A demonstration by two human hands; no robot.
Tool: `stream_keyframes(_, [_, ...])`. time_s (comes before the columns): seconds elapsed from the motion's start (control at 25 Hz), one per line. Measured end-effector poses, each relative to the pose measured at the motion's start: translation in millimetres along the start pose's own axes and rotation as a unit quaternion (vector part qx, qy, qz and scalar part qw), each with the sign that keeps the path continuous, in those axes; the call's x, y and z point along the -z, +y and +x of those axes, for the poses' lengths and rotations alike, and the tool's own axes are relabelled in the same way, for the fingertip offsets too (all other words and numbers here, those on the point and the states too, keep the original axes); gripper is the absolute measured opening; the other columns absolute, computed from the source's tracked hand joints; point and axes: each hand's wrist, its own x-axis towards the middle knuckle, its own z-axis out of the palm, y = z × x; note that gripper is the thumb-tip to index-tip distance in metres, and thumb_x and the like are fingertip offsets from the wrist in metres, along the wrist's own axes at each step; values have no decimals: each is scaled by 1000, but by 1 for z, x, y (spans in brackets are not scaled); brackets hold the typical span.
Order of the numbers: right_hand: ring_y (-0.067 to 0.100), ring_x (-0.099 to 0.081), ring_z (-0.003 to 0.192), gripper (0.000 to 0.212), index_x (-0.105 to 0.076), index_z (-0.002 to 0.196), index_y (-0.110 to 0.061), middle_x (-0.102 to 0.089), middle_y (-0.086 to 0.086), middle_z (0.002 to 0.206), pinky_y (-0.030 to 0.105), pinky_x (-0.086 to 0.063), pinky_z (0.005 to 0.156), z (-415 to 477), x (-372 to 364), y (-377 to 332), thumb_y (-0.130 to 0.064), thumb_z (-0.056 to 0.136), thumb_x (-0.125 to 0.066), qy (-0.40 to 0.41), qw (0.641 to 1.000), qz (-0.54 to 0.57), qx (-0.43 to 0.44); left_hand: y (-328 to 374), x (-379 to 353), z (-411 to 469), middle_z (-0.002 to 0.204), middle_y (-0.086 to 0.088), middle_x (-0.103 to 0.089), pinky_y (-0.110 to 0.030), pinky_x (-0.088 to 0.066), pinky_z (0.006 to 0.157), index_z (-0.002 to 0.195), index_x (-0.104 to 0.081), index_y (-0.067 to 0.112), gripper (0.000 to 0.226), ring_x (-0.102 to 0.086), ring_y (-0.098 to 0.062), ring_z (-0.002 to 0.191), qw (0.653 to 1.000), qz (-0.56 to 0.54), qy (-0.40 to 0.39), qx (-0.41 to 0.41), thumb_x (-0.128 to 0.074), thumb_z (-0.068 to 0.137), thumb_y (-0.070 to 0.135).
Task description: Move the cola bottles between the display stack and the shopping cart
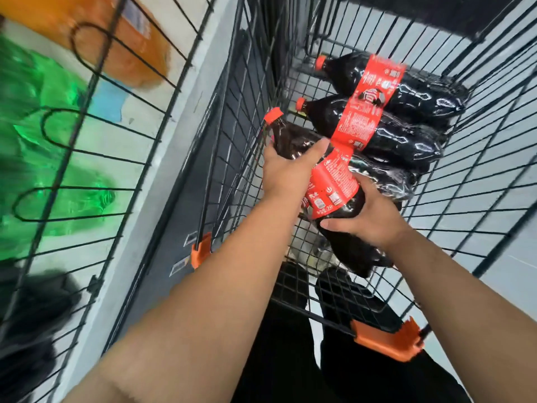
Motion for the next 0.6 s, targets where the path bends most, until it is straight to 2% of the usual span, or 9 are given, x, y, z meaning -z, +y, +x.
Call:
stream_keyframes(0.16, [10, -58, 109, 108, -35, 139, -43, -60, -21, 112, 29, -43, 98, -29, 12, -30, -40, 50, -95, 53, 997, 49, 40, 51, -2, -28, 107, 7, -74, -43, -61, 89, 119, -57, 29, 89, -74, -14, 93, 997, 38, -15, -71, -88, 43, 61])
stream_keyframes(0.36, [12, -55, 112, 114, -29, 148, -35, -58, -11, 123, 26, -40, 99, -71, 35, -81, -40, 54, -94, 114, 989, 48, 79, 118, 7, -74, 109, 7, -71, -44, -58, 93, 123, -56, 26, 75, -71, -14, 96, 985, 65, -43, -152, -91, 62, 51])
stream_keyframes(0.52, [9, -55, 103, 108, -31, 146, -34, -57, -17, 109, 17, -38, 85, -103, 60, -131, -33, 58, -93, 138, 980, 55, 134, 176, 17, -113, 105, 9, -73, -44, -59, 90, 115, -57, 32, 85, -73, -14, 93, 974, 56, -36, -218, -83, 42, 68])
stream_keyframes(0.6, [10, -57, 104, 107, -33, 143, -37, -55, -24, 104, 18, -41, 85, -120, 73, -157, -34, 55, -94, 148, 973, 55, 168, 206, 23, -137, 102, 9, -75, -44, -60, 88, 112, -60, 32, 84, -74, -14, 90, 966, 40, -25, -255, -81, 40, 69])
